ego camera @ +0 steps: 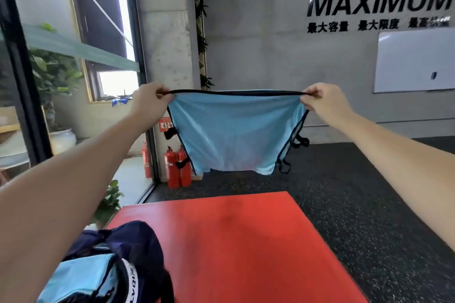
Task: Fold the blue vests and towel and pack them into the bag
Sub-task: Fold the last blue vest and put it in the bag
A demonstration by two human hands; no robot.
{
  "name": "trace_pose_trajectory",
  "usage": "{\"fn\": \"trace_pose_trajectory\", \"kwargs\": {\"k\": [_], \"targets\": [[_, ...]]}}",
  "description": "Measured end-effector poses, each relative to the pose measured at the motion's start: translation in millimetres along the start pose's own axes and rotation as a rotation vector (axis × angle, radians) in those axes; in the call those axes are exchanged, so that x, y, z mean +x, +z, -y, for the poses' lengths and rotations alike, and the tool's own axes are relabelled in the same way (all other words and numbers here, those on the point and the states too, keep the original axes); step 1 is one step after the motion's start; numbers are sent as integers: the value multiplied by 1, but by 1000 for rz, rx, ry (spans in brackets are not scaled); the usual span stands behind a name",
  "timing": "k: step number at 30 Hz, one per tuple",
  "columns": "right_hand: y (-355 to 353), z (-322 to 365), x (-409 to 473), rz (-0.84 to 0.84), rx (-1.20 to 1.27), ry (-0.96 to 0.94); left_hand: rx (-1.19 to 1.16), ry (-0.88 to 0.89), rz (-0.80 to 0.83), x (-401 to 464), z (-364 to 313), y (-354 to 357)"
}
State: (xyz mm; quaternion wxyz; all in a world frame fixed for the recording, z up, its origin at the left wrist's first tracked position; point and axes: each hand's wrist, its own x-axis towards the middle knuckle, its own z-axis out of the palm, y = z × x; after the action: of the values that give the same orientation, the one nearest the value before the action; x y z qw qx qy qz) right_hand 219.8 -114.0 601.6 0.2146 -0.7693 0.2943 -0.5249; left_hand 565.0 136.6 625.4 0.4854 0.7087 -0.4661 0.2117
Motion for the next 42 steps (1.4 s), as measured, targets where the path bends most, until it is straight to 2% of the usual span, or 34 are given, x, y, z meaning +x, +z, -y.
{"fn": "trace_pose_trajectory", "kwargs": {"k": [5,11,14,17,20,29,35,39,42], "targets": [[-6,1,-98,127,-28,65,-96,-65,128,-101,13,-21],[9,-60,-277,432,-270,183,100,-195,354,-297,90,-1],[8,-86,-352,569,-343,267,104,-232,473,-377,107,-2],[-2,-94,-396,592,-356,326,108,-251,592,-418,100,-11],[-13,-94,-408,565,-353,324,78,-234,607,-430,89,-19],[-19,-91,-365,493,-270,350,-25,-261,444,-391,75,-2],[28,-139,-324,495,-264,410,16,-302,423,-357,105,64],[69,-192,-313,467,-270,475,122,-390,517,-348,136,122],[97,-229,-312,408,-250,512,199,-372,586,-352,146,170]]}}
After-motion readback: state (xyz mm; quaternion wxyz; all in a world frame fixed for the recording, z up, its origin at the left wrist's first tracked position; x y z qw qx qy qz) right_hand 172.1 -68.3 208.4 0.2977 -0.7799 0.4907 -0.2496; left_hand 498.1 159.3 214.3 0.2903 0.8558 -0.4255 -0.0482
